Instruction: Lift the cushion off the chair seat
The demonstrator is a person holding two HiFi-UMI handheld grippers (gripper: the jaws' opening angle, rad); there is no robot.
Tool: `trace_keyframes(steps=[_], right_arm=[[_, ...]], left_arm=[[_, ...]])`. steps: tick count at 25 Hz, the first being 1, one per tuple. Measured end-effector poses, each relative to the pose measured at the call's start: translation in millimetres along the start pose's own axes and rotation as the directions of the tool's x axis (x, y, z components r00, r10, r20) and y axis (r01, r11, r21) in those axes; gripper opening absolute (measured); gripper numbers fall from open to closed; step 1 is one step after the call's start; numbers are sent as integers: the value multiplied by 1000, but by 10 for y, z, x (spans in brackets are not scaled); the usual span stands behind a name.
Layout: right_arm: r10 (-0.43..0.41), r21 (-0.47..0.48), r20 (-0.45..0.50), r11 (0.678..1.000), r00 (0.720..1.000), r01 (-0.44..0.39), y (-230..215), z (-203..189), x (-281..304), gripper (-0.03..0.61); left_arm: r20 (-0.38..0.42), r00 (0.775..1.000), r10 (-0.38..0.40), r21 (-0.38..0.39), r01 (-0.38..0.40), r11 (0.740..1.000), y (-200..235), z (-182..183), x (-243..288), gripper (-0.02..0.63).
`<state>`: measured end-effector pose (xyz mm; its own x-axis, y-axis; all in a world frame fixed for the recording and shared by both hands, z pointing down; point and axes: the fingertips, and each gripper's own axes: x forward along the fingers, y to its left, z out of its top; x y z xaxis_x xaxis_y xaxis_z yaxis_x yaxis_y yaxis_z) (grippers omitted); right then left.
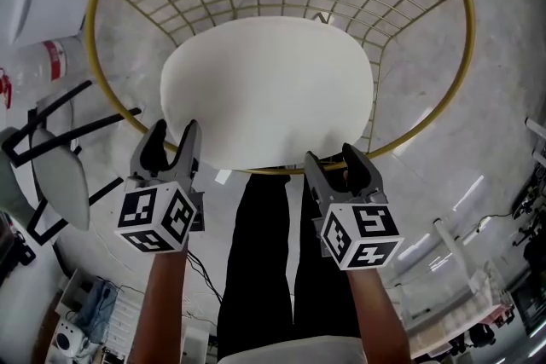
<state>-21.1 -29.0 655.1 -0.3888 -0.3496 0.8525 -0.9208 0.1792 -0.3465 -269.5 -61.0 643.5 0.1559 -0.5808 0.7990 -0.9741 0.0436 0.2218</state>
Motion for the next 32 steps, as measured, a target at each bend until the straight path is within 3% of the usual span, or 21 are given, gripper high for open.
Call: trace_keyframes(steps=[9,16,24,32], right_arm=[[-69,103,-13,992,998,70,-189,-73,115,377],[-111,293,-25,950,993,114,-337,-156,196,465],[-115,379,-52,917,992,127,-417,-213,263,482],[-122,452,-77,880,990,143,-513,-273,358,486]], left_arm=[[-42,998,44,-52,-46,998,11,-100,214,302],[-51,992,117,-84,-120,989,91,-83,328,401],[-117,979,164,-158,-181,971,261,-135,503,431],[-185,967,174,-183,-207,961,311,-247,634,432]])
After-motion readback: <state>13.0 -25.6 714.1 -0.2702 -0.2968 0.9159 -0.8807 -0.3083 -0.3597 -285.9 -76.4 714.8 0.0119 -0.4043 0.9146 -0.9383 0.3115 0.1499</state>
